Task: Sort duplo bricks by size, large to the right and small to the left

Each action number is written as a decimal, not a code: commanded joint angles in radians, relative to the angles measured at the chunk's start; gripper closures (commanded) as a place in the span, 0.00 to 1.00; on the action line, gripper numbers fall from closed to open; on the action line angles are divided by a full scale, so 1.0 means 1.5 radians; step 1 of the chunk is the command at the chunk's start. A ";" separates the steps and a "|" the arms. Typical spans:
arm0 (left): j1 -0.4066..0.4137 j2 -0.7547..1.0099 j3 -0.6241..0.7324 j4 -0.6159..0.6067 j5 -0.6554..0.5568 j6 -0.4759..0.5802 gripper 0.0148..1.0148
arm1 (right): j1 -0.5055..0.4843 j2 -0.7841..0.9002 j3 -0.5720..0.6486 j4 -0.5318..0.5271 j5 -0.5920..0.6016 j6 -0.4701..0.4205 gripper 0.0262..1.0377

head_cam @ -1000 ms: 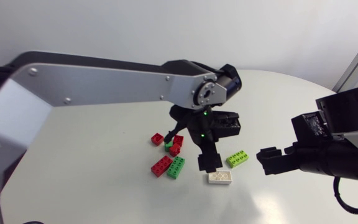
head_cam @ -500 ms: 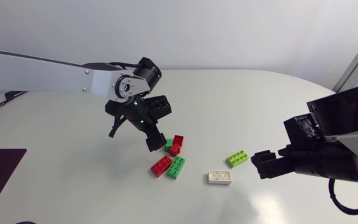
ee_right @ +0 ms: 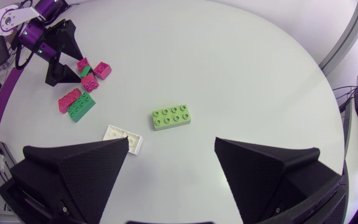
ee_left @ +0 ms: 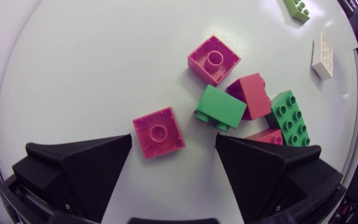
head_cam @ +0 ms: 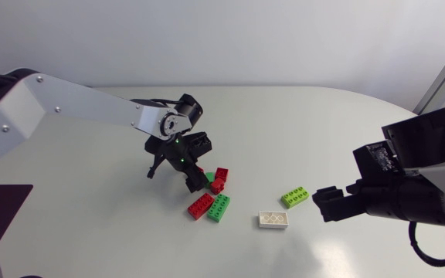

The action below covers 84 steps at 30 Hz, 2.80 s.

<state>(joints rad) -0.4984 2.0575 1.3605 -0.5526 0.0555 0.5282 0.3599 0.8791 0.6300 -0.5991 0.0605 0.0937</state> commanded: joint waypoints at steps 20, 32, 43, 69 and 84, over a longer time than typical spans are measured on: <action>0.029 0.043 0.043 -0.004 0.001 -0.027 0.78 | -0.001 0.005 -0.004 -0.005 0.006 0.014 0.04; 0.066 -0.036 -0.087 -0.002 0.003 0.010 0.79 | -0.001 0.005 -0.007 -0.002 0.006 0.013 0.04; 0.173 -0.334 -0.400 0.041 0.023 0.057 0.79 | 0.005 0.012 -0.004 0.003 0.004 0.018 0.04; 0.111 -0.420 -0.363 0.044 0.021 -0.034 0.04 | 0.154 0.225 0.118 0.034 0.012 0.060 0.04; 0.154 -0.459 -0.376 -0.006 -0.002 -0.030 0.04 | 0.290 0.471 0.237 0.192 0.045 0.228 0.04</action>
<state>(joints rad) -0.2825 1.3811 0.7887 -0.5468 0.0616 0.4988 0.7715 1.5303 0.9520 -0.3183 0.1444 0.3859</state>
